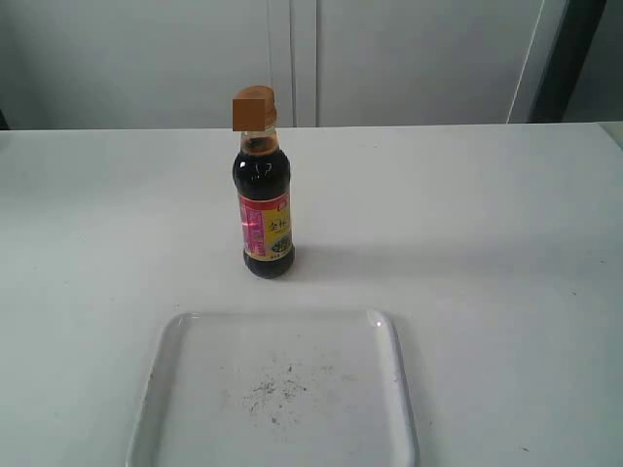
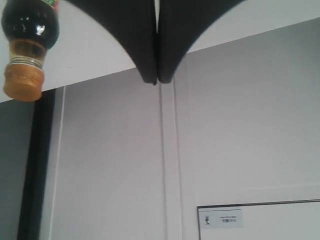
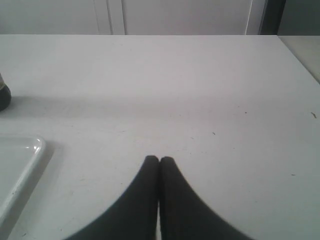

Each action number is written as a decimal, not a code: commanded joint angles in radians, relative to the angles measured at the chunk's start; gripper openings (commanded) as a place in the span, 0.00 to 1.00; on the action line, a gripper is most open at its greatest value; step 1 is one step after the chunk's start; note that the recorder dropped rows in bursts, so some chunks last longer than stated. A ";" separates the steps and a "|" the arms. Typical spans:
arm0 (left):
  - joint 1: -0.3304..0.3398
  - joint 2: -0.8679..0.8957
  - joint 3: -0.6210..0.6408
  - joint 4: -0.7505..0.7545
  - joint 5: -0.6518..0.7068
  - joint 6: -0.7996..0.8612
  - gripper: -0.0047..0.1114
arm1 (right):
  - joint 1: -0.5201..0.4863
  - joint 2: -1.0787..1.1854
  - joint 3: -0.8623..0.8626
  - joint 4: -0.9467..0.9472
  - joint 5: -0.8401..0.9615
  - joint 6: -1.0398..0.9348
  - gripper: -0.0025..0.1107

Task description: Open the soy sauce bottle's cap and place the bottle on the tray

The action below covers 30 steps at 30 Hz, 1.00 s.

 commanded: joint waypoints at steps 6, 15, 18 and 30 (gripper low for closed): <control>-0.007 0.121 -0.081 0.179 -0.194 -0.121 0.04 | 0.001 -0.006 0.005 -0.001 -0.004 0.004 0.02; -0.203 0.232 -0.195 0.181 -0.111 -0.114 0.04 | 0.001 -0.006 0.005 -0.001 -0.004 0.004 0.02; -0.247 0.277 -0.238 0.181 -0.110 -0.114 0.04 | 0.001 -0.006 0.005 -0.001 -0.004 0.004 0.02; -0.378 0.428 -0.381 0.174 -0.109 -0.083 0.52 | 0.001 -0.006 0.005 -0.001 -0.004 0.004 0.02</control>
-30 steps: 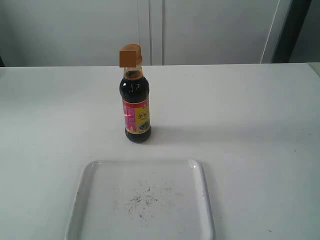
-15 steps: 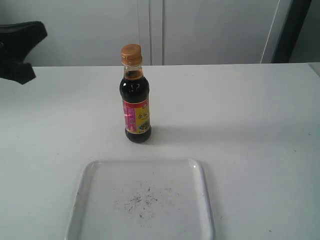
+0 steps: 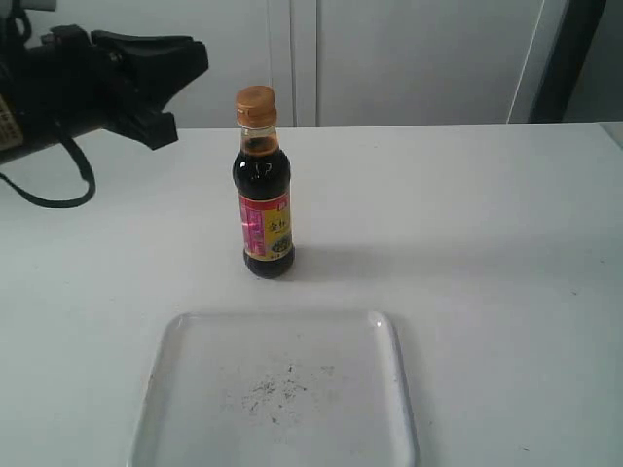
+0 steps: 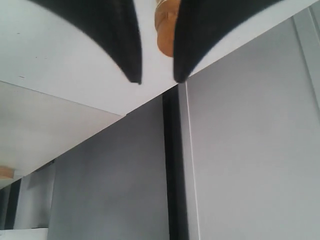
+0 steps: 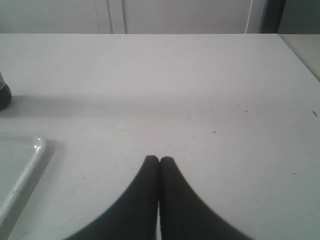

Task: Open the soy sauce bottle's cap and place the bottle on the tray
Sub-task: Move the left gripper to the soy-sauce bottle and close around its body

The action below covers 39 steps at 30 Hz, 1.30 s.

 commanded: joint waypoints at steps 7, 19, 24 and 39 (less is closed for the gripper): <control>-0.102 0.139 -0.133 -0.034 -0.003 0.051 0.94 | 0.001 -0.006 0.005 -0.003 -0.008 0.004 0.02; -0.117 0.290 -0.163 -0.139 -0.013 0.102 0.94 | 0.001 -0.006 0.005 -0.003 -0.008 0.004 0.02; -0.117 0.356 -0.163 -0.190 -0.039 0.158 0.94 | 0.001 -0.006 0.005 -0.003 -0.008 0.004 0.02; -0.117 0.504 -0.163 -0.264 -0.106 0.240 0.94 | 0.001 -0.006 0.005 -0.003 -0.008 0.004 0.02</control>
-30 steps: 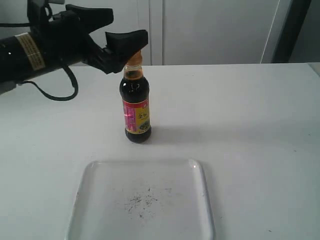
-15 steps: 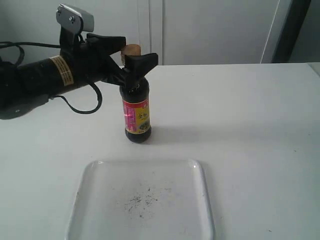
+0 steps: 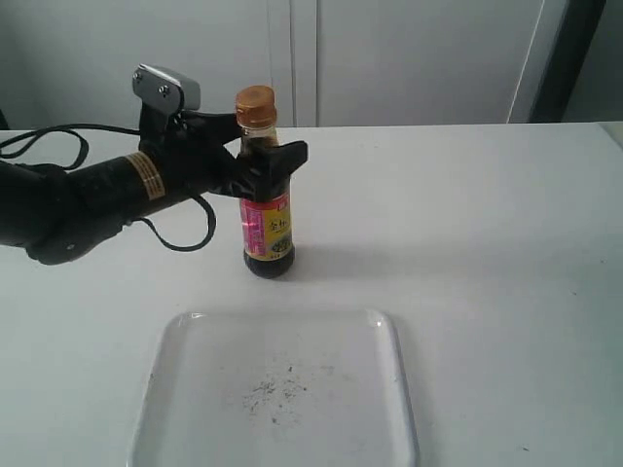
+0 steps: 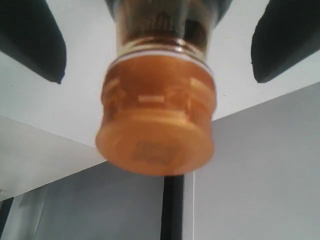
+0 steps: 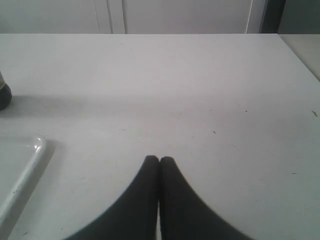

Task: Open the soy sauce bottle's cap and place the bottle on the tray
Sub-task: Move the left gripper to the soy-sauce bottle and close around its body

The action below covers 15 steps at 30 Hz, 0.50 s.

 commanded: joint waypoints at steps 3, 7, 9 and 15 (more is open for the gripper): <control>-0.003 0.060 -0.005 -0.002 -0.037 0.059 0.94 | 0.001 -0.006 0.005 -0.003 -0.008 0.004 0.02; -0.003 0.094 -0.005 -0.007 -0.047 0.061 0.94 | 0.001 -0.006 0.005 -0.003 -0.008 0.004 0.02; -0.003 0.115 -0.005 -0.015 -0.057 0.078 0.94 | 0.001 -0.006 0.005 -0.003 -0.008 0.004 0.02; -0.003 0.171 -0.005 -0.027 -0.109 0.112 0.94 | 0.001 -0.006 0.005 -0.003 -0.008 0.004 0.02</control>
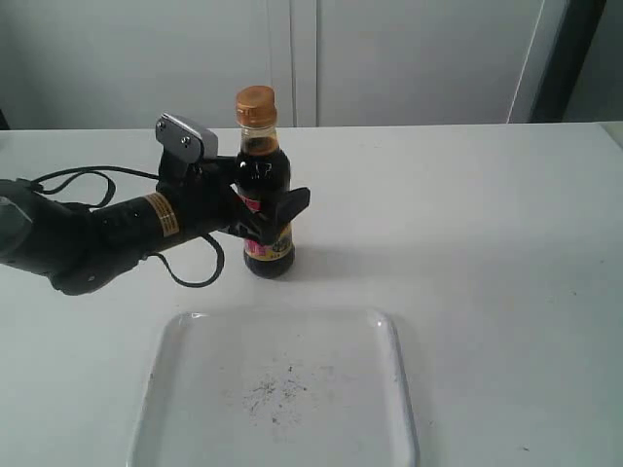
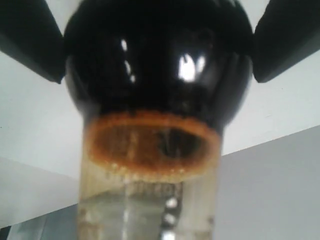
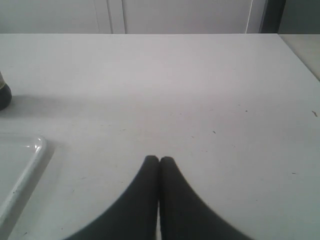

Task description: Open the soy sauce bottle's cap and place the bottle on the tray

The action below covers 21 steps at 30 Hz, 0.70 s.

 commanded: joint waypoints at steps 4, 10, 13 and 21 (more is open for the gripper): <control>-0.003 0.064 -0.003 -0.042 -0.094 0.045 0.94 | 0.001 -0.006 0.005 -0.003 -0.008 0.004 0.02; -0.003 0.080 -0.003 -0.057 -0.094 0.078 0.94 | 0.001 -0.006 0.005 -0.003 -0.008 0.004 0.02; -0.003 0.080 -0.003 -0.062 -0.094 0.078 0.87 | 0.001 -0.006 0.005 -0.003 -0.008 0.004 0.02; -0.003 0.080 -0.003 -0.053 -0.094 0.078 0.36 | 0.001 -0.006 0.005 -0.003 -0.008 0.004 0.02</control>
